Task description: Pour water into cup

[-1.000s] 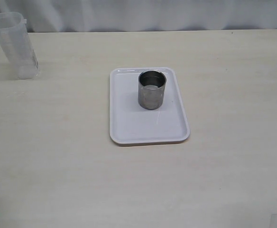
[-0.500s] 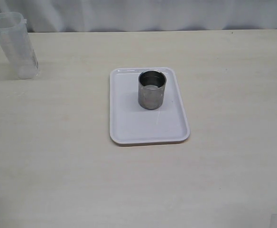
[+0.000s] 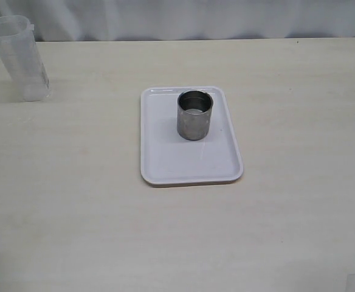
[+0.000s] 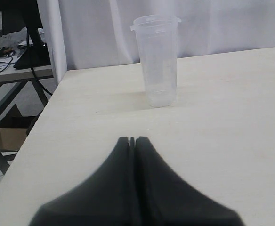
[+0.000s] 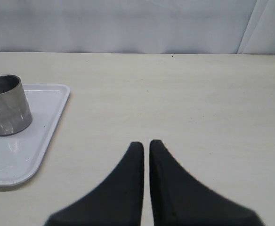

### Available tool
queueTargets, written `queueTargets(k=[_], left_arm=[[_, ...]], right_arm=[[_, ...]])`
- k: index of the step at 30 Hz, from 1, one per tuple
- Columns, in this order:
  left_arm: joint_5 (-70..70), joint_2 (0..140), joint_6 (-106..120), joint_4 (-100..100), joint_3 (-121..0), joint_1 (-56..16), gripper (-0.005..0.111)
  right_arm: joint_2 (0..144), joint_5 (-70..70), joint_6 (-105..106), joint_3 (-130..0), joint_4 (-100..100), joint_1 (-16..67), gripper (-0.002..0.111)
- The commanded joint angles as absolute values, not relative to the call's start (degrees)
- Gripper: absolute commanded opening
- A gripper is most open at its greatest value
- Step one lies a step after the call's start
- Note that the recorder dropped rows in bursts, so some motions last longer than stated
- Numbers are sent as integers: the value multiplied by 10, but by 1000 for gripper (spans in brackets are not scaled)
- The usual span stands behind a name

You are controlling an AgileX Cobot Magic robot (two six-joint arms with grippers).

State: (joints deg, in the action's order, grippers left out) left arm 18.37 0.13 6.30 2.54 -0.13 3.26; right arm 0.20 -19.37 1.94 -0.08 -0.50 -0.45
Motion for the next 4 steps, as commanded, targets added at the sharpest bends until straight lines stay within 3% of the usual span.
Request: queueTargets(k=[1,4], left_arm=[[178,0,60,23,0,33,0],[178,0,60,23,0,33,0]], right_arm=[[0,-196,17,0,-4,-8,4],[0,-196,17,0,-4,-8,4]])
